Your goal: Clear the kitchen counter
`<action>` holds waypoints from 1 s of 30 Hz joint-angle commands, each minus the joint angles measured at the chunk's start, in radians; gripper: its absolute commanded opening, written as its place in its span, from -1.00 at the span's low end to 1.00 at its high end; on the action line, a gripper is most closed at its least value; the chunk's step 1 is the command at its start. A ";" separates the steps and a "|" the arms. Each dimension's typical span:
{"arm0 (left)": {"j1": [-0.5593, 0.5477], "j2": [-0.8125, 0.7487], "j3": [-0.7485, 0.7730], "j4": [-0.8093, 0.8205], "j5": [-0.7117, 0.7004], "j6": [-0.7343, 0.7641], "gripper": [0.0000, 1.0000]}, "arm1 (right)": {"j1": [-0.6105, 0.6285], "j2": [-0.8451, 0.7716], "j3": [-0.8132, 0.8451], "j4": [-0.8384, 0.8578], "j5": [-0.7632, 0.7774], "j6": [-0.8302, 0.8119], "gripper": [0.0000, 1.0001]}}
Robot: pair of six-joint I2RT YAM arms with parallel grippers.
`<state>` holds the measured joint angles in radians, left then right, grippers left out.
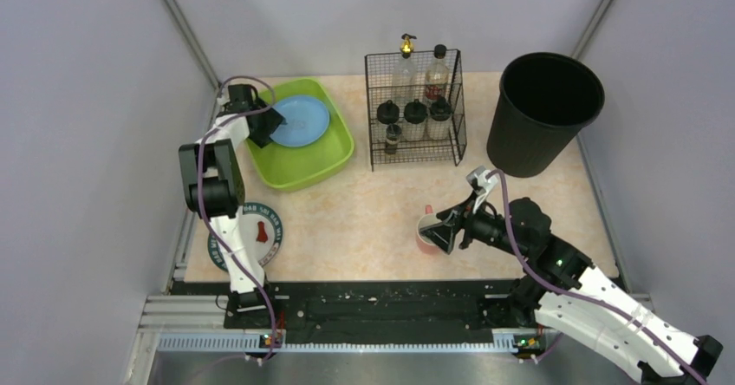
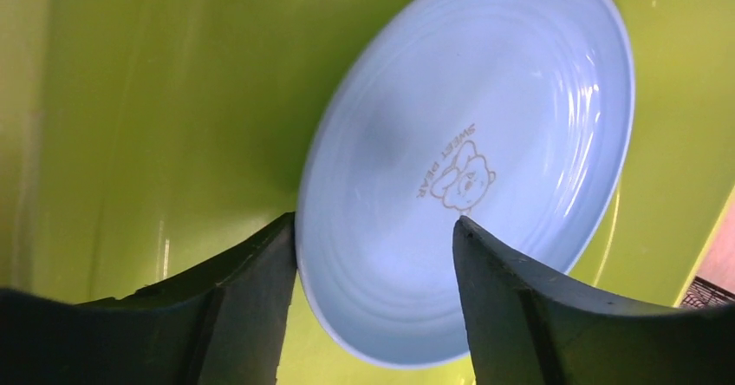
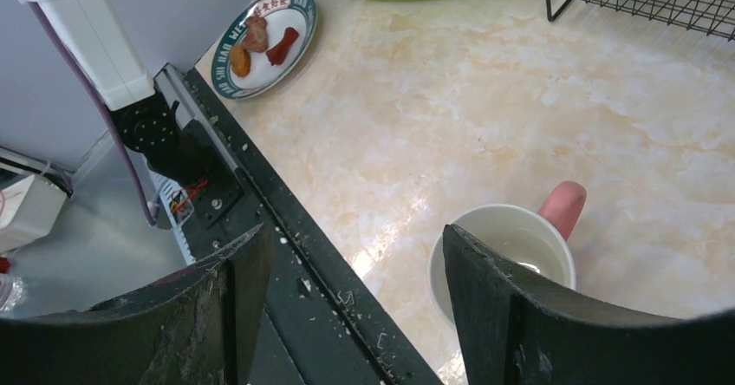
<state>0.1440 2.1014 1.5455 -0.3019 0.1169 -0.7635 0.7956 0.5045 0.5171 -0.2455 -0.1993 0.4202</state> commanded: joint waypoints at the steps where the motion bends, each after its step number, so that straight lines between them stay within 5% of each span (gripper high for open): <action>1: 0.023 0.005 0.041 -0.069 -0.005 0.024 0.47 | 0.009 -0.006 0.003 0.007 0.011 0.009 0.41; 2: 0.025 0.001 0.043 -0.084 -0.002 0.030 0.74 | 0.009 -0.003 0.005 0.008 0.011 0.006 0.41; 3: 0.025 -0.003 0.047 -0.104 -0.004 0.034 0.80 | 0.008 0.003 0.011 0.004 0.013 0.003 0.41; 7: 0.024 -0.051 0.048 -0.162 -0.011 0.065 0.82 | 0.010 0.036 0.045 -0.008 0.013 -0.008 0.52; 10: 0.025 -0.104 0.042 -0.192 -0.019 0.081 0.82 | 0.009 0.081 0.080 -0.018 -0.006 -0.027 0.96; 19: 0.025 -0.279 -0.022 -0.260 -0.029 0.130 0.82 | 0.008 0.202 0.151 0.037 -0.030 -0.033 0.98; 24: 0.023 -0.378 -0.089 -0.279 -0.032 0.155 0.82 | 0.005 0.307 0.229 0.020 0.096 0.002 0.98; 30: 0.020 -0.533 -0.182 -0.310 -0.061 0.196 0.81 | 0.008 0.406 0.271 0.110 -0.063 0.033 0.98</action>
<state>0.1631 1.6848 1.4078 -0.5694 0.0887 -0.6144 0.7956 0.8646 0.7258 -0.2356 -0.1844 0.4225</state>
